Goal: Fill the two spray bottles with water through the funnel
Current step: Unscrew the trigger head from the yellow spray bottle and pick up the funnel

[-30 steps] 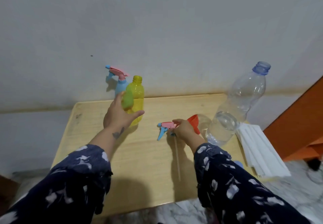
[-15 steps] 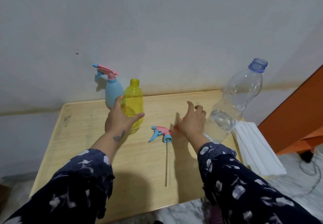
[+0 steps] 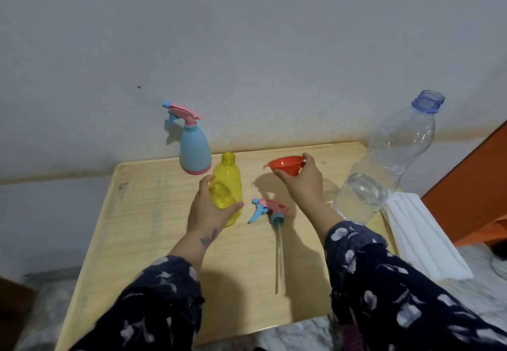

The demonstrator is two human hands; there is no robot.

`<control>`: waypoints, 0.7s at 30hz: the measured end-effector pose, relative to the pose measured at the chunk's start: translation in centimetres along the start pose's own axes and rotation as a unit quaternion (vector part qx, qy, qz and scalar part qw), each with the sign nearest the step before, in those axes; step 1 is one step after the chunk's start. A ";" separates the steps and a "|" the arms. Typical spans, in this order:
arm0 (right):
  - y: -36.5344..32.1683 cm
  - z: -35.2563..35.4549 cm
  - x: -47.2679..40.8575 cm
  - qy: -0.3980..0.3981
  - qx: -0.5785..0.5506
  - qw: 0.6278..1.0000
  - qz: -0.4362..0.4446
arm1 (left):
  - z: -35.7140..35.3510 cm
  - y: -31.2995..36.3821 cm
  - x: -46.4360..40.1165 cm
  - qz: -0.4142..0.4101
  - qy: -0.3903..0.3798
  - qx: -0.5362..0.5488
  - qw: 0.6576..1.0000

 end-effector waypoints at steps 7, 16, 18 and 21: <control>-8.0 -1.8 4.0 -0.070 -0.147 0.985 0.057 | -0.3 -0.2 1.2 -0.013 0.003 0.006 1.000; -9.0 -3.6 6.9 -0.109 -0.153 0.979 0.081 | -0.2 0.2 1.5 -0.006 -0.018 0.001 1.000; -8.0 -4.1 7.5 -0.122 -0.150 0.977 0.086 | -0.2 0.2 1.7 -0.005 -0.013 0.002 1.000; -6.6 -4.5 8.2 -0.139 -0.156 0.974 0.089 | -0.2 0.2 2.0 -0.002 -0.005 0.010 1.000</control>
Point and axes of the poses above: each hand's wrist, its own x-axis away from the middle knuckle, its own z-axis out of the back of the hand, y = z × x, the point moved 2 cm from there along -x, towards the middle knuckle, and after that the axes turned 10 degrees about -z, right-handed, at the moved point
